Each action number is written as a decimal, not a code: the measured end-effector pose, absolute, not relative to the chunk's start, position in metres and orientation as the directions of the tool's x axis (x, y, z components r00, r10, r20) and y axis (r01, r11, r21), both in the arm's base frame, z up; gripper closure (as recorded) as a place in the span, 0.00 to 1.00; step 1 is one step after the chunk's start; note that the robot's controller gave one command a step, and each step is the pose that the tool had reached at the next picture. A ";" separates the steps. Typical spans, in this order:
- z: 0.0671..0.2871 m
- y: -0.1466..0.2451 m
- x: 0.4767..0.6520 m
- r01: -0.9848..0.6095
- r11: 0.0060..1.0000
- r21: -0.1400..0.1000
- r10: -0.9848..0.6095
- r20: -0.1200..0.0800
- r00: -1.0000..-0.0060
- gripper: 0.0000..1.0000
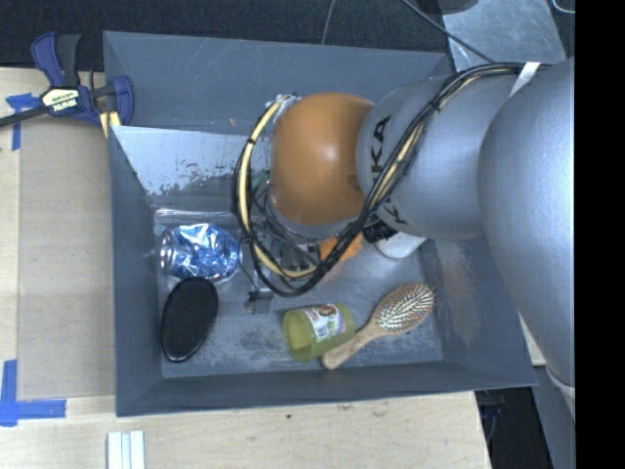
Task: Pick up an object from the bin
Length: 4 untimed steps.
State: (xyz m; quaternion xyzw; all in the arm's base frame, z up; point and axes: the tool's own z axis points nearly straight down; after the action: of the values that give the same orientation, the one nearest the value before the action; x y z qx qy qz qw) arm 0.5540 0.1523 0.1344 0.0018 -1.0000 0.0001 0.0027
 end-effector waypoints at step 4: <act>0.170 0.129 0.548 -0.447 0.894 -0.002 -0.447 -0.012 -0.894 0.00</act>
Offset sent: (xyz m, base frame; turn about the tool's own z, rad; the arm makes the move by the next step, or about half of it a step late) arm 0.0091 -0.0519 0.0390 -0.1123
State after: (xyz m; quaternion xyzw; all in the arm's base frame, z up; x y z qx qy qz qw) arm 0.5484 0.1293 0.1695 0.2297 -0.9732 -0.0002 -0.0060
